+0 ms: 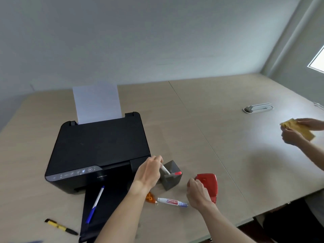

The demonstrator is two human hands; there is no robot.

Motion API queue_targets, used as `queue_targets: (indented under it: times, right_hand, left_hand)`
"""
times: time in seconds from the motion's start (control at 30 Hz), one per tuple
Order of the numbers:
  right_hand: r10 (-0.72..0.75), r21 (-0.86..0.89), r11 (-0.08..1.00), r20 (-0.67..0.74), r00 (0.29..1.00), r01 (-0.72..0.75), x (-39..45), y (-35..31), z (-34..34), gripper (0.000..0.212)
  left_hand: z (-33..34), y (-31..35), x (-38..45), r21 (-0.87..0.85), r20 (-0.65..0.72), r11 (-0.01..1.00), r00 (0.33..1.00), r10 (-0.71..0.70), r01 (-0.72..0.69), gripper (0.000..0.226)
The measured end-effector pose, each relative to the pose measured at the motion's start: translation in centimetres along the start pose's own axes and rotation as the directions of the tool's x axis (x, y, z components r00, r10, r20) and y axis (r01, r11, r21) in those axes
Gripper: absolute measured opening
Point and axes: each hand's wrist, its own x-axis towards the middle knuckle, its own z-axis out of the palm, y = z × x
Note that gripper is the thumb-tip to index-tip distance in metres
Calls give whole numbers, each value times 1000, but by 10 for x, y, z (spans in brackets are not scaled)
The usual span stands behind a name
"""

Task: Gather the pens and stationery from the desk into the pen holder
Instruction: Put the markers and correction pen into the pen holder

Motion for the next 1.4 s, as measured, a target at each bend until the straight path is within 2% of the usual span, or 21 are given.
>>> queue_targets:
  times: [0.07, 0.3, 0.4, 0.6, 0.67, 0.8, 0.9, 0.97, 1.07, 1.17, 1.2, 1.27, 1.33, 1.37, 1.4]
  right_hand:
    - [-13, 18, 1000, 71, 997, 12, -6, 12, 17, 13]
    - [-58, 52, 997, 150, 987, 51, -17, 29, 57, 30]
    - [-70, 48, 997, 160, 985, 63, -11, 30, 61, 25]
    - [-80, -20, 996, 159, 984, 84, -7, 32, 67, 7]
    - [-78, -21, 996, 162, 984, 83, -12, 35, 68, 15]
    - [-56, 27, 998, 95, 994, 54, -27, 52, 67, 27]
    - [-62, 87, 994, 5, 998, 62, -36, 65, 55, 28]
    - [-73, 124, 989, -80, 994, 82, -36, 69, 42, 27]
    - [-86, 141, 983, -201, 976, 115, -32, 69, 14, 29]
    - [-128, 121, 979, -265, 956, 165, -21, 59, -14, 26]
    - [-141, 115, 977, -276, 951, 179, -16, 54, -22, 25]
    - [-167, 88, 976, -285, 944, 199, -4, 42, -33, 23]
    - [-194, 50, 975, -280, 940, 216, 7, 29, -42, 24]
    - [-211, 27, 974, -273, 939, 226, 12, 22, -45, 27]
    - [-230, 0, 971, -261, 938, 239, 16, 16, -47, 30]
  left_hand:
    - [11, 8, 6, 23, 34, 1000, 999, -1, 1, 12]
    - [35, 9, 1, 1, 61, 999, 997, -42, 42, 11]
    - [37, -2, -13, -30, 93, 997, 993, -71, 74, 16]
    - [55, -34, -48, 16, 210, 992, 969, -127, 126, 19]
    - [64, -42, -57, 29, 216, 989, 965, -146, 143, 20]
    - [79, -46, -67, 99, 247, 976, 946, -211, 192, 19]
    - [88, -43, -71, 96, 228, 960, 933, -278, 263, 28]
    - [95, -44, -73, 77, 229, 939, 910, -345, 336, 32]
    - [108, -46, -76, -65, 172, 904, 897, -407, 422, 22]
    - [114, -50, -79, -19, 107, 924, 920, -377, 381, 30]
    - [114, -50, -80, 3, 154, 929, 917, -367, 371, 26]
    - [106, -42, -81, 206, 223, 938, 920, -322, 278, 31]
    - [98, -39, -84, 292, 274, 942, 929, -247, 165, 32]
    - [95, -40, -84, 259, 277, 956, 937, -211, 138, 30]
    - [91, -39, -82, 150, 268, 978, 946, -183, 147, 29]
